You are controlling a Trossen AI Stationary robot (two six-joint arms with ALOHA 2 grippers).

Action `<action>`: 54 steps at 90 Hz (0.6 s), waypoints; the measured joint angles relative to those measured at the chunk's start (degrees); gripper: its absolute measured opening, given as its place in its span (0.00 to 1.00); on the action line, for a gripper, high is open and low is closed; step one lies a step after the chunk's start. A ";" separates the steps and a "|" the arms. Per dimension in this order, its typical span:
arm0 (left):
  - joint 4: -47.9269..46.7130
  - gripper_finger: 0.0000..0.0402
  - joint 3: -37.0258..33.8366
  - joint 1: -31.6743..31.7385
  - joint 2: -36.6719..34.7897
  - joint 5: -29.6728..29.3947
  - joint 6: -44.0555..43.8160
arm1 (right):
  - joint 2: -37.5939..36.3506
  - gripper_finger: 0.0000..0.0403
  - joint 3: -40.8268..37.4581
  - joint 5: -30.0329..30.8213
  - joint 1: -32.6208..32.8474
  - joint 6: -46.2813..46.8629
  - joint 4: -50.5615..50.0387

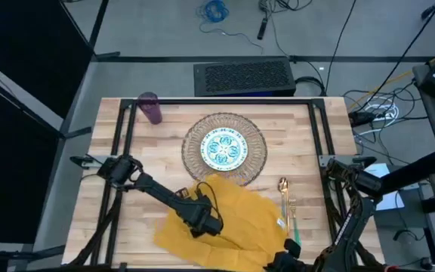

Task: Set table place
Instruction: Fold the yellow table napkin

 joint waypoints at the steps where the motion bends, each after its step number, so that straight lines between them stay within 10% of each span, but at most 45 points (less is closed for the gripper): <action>1: 0.05 0.36 0.00 -0.27 -0.12 0.24 -0.27 | 0.00 0.00 0.00 0.00 0.00 0.01 -0.10; 54: -4.49 0.34 0.08 -12.07 -1.70 2.36 -20.98 | 0.00 0.00 0.00 -1.75 -0.72 0.13 -1.51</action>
